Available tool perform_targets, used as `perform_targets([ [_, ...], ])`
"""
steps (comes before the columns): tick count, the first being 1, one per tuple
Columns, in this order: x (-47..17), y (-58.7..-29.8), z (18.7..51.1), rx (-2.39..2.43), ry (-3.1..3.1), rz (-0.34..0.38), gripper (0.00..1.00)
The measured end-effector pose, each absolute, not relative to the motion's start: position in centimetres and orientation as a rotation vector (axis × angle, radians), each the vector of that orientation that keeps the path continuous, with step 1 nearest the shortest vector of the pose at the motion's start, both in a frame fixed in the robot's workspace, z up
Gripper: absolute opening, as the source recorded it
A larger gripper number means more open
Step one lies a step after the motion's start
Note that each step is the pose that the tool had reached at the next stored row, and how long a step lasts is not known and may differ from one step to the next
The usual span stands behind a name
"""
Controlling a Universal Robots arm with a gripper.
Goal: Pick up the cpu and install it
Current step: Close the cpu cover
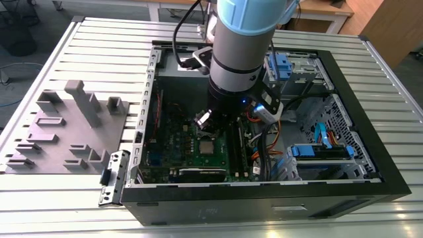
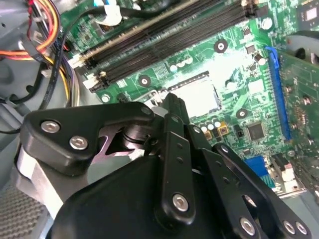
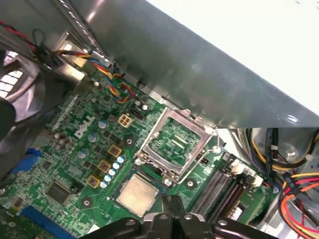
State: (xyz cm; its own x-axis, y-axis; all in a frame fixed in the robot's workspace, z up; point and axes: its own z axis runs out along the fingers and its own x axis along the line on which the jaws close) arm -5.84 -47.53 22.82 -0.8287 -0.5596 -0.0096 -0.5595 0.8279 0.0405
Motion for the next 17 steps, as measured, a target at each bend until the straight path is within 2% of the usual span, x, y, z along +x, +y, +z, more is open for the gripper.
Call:
perform_targets([
  [17, -4.4, -44.9, 22.0, 0.926, -2.999, -0.067, 0.11],
])
